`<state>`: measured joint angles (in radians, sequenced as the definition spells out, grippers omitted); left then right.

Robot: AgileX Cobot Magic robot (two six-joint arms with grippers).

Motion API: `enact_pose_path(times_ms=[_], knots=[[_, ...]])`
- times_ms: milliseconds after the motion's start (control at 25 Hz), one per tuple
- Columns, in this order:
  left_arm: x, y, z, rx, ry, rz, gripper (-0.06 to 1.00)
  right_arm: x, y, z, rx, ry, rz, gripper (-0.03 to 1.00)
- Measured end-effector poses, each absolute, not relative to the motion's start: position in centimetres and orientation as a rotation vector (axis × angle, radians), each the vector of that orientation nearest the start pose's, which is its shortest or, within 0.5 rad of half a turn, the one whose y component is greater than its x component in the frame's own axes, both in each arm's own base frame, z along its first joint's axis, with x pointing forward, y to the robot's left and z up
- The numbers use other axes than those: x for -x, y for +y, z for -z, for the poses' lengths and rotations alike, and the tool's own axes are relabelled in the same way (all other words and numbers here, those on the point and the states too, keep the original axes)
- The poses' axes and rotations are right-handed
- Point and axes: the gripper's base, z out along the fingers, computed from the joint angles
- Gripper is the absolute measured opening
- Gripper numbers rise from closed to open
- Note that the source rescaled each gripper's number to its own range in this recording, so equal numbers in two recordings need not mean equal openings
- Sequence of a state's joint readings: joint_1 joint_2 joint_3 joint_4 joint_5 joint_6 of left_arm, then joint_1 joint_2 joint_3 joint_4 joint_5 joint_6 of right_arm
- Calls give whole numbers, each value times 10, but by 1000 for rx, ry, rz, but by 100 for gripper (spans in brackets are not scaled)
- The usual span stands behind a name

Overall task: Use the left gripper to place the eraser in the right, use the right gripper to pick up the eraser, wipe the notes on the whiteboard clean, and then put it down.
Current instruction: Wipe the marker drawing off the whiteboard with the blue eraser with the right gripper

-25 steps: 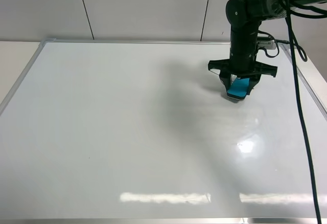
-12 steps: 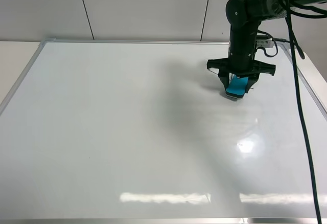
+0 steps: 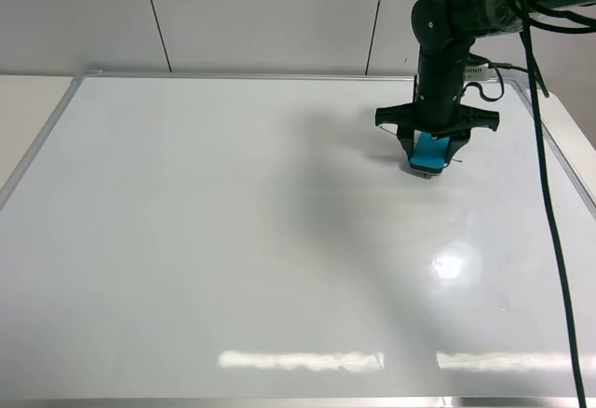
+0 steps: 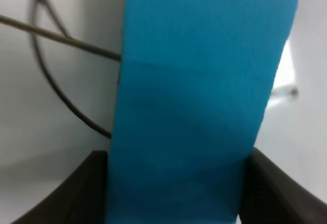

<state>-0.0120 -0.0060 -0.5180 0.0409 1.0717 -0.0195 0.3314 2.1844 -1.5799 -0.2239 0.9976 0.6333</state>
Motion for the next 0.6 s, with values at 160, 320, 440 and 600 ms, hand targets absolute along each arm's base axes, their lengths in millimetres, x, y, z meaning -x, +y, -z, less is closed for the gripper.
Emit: enact_pose_path(times_ms=[160,320,440,600], knots=[[8,3,-281,10,2031,-29,100,-418,129,-138,-54,2939,141,1],[8,3,-281,10,2031,-29,100,-419,137,-138,86,2925,18,1],[8,3,-281,10,2031,-29,100,-419,143,-138,132,2919,-77,1],[8,3,-281,10,2031,-29,100,-419,146,-138,161,2918,-118,1]])
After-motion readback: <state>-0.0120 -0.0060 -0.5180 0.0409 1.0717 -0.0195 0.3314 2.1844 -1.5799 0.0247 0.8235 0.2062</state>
